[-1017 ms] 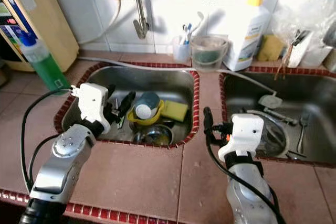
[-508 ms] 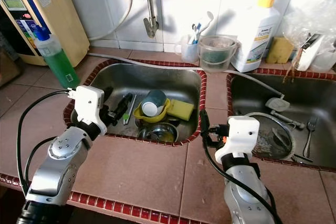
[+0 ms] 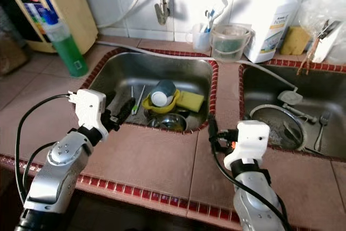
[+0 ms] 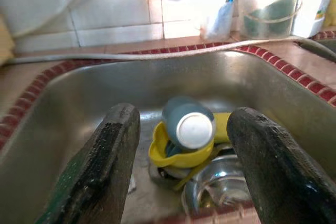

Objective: Kitchen organization

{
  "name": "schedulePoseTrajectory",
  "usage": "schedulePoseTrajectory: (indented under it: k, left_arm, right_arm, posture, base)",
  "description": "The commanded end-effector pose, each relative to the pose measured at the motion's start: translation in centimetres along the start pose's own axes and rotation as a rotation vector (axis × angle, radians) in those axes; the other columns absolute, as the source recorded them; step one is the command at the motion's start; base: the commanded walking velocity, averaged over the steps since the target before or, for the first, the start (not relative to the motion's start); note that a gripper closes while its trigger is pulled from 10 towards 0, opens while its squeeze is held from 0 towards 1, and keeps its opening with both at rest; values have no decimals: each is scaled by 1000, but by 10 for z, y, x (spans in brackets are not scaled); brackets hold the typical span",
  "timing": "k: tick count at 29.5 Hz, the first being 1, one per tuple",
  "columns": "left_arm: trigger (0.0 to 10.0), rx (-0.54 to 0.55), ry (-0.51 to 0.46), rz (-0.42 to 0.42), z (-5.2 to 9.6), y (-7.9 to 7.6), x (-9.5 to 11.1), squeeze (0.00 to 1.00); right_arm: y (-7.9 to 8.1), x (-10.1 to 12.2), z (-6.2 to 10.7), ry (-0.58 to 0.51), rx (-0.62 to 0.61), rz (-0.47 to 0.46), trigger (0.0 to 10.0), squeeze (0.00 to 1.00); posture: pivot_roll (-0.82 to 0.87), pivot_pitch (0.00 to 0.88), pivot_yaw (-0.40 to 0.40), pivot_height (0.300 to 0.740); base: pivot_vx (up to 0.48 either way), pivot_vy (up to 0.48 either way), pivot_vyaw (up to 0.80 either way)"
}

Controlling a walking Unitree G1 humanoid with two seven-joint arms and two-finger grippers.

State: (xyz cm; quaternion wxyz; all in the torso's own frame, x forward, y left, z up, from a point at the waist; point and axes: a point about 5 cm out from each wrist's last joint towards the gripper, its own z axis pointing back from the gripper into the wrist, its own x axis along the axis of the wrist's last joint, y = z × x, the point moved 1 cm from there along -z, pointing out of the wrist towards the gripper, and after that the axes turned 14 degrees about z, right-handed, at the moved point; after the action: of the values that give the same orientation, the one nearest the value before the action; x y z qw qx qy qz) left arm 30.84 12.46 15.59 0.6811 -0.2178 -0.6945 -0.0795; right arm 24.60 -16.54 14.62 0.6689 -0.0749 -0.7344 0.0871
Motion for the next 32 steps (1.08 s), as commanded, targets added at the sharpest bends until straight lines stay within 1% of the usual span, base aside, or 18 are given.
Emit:
schedulePoseTrajectory:
  k: [1, 16, 30, 32]
  left_arm:
    - [10000, 1, -9, -5, 2, 0, 3, 0]
    - [10000, -3, -3, -3, 2, 0, 3, 0]
    - [10000, -8, 3, 12, 2, -2, 1, 0]
    - [10000, -7, -2, -3, 2, -2, 2, 0]
  right_arm:
    - [-1, 3, 0, -5, -3, 4, 10000, 0]
    - [-1, 1, 2, 2, -7, 6, 10000, 0]
    - [-2, 0, 4, 8, -3, 13, 10000, 0]
    - [-2, 0, 4, 8, -2, 13, 10000, 0]
  posture:
    - [-155, 103, 80, 740]
    - [-156, 104, 84, 740]
    - [-160, 100, 82, 740]
    - [-161, 99, 81, 740]
  base:
    - [0, 0, 0]
    - [0, 0, 0]
    - [-275, 0, 0]
    - [-300, 0, 0]
